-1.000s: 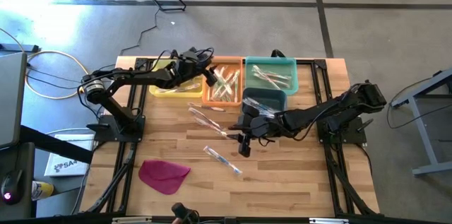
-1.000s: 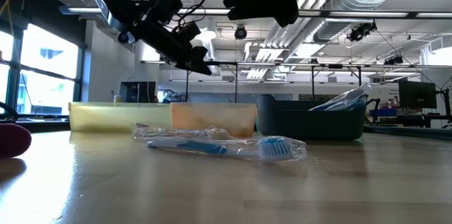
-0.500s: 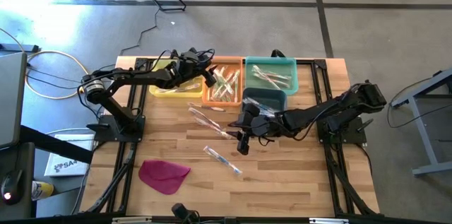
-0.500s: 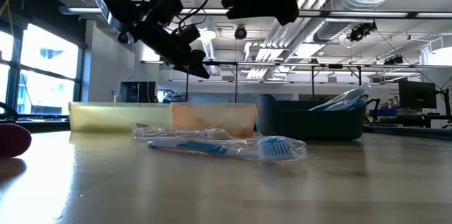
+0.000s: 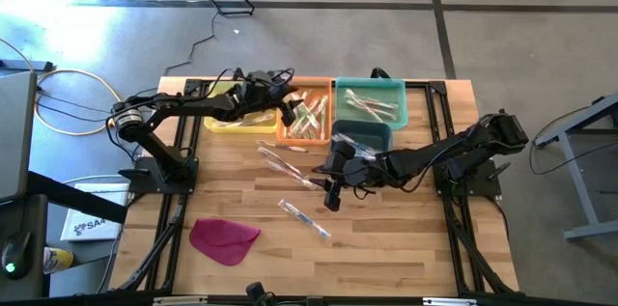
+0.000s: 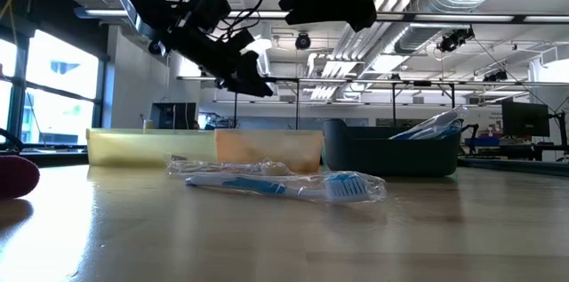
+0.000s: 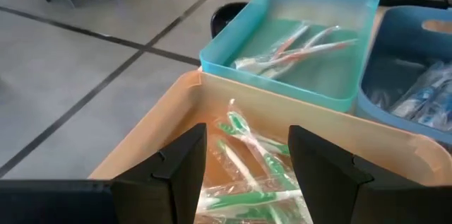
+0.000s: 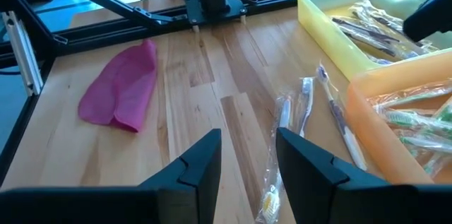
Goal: Pick & Place Toothbrushes
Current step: Put the blue toothbrush into the dark blue bin
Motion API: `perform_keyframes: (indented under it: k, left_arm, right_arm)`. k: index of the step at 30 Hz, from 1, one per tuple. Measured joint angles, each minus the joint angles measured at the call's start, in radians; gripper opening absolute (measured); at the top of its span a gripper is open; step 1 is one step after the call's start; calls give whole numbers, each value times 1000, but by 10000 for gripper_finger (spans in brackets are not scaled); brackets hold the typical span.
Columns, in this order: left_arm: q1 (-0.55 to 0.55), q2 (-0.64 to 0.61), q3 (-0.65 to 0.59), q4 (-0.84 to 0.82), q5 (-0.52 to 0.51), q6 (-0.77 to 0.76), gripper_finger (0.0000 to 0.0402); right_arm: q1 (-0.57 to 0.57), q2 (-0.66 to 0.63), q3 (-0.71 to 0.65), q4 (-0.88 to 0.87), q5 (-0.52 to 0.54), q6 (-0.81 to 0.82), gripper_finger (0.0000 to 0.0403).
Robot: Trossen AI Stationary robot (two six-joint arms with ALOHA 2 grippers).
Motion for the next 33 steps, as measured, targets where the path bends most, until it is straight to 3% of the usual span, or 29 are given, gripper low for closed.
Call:
perform_keyframes:
  k: [10, 16, 27, 33]
  left_arm:
    - [-1, 0, -3, -12, 5, -76, 193]
    - [0, -31, -63, 66, 158, -55, 193]
    - [-16, -222, -300, 136, 158, -114, 193]
    - [-92, -379, -395, 138, 153, -132, 193]
  right_arm:
    - [-3, 0, 0, 1, 52, 8, 128]
    - [-20, 0, 0, 8, 50, 49, 128]
    - [-45, 0, 0, 7, 49, 52, 128]
    - [-46, 0, 0, 2, 50, 45, 128]
